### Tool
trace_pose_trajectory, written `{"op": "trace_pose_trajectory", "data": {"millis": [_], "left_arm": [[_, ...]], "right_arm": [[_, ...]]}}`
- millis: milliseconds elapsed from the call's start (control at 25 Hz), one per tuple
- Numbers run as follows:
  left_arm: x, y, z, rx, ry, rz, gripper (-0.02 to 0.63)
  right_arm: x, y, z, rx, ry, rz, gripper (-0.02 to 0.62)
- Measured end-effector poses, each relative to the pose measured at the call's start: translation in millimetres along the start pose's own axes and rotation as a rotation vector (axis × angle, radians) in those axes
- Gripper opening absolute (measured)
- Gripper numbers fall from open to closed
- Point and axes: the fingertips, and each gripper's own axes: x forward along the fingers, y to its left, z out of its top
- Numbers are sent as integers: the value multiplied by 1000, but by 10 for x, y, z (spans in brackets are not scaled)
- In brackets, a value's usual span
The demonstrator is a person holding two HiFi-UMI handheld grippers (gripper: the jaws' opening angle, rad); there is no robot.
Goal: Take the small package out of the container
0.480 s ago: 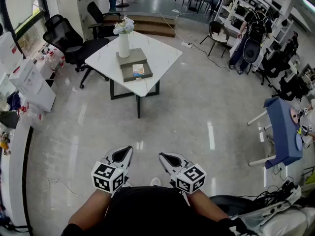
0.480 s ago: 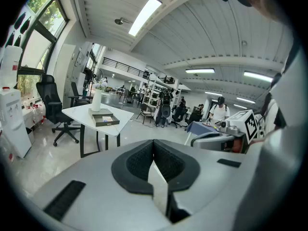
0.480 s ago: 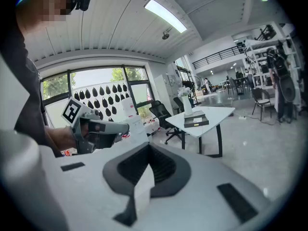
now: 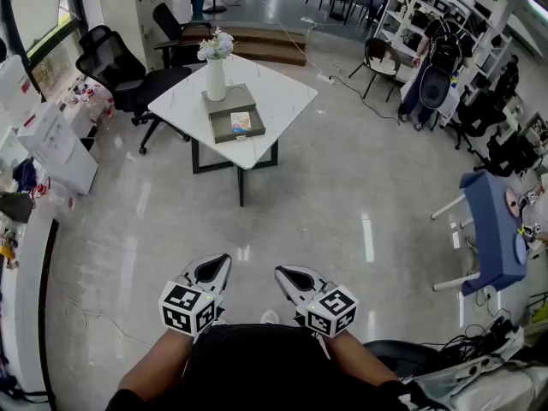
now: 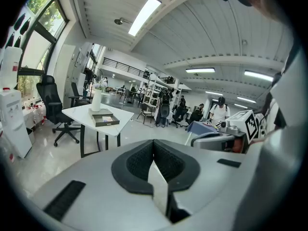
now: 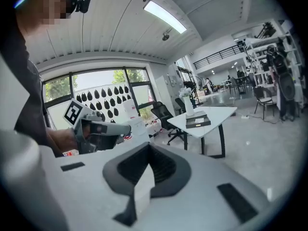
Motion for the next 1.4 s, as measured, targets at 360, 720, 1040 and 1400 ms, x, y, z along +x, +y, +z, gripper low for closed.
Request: {"op": "trace_pose_trajectory", "data": {"millis": [360,720,1040,1400], "left_arm": [[154,-61,-87,-127,15,-9,2],[448,-267,-69,-71,13,19,2],[763,-566,-102,-82,21,30,2],[846,-502,-112,-91,28,88,2]], "right_arm": [[-141,-222,24,26,-16,-30,-1],[-330,-540,-2,30,-19,-13,0],[-599,-908,-21,43,-26,-6,0],[-541,-1084,-58,78,-3,40,0]]}}
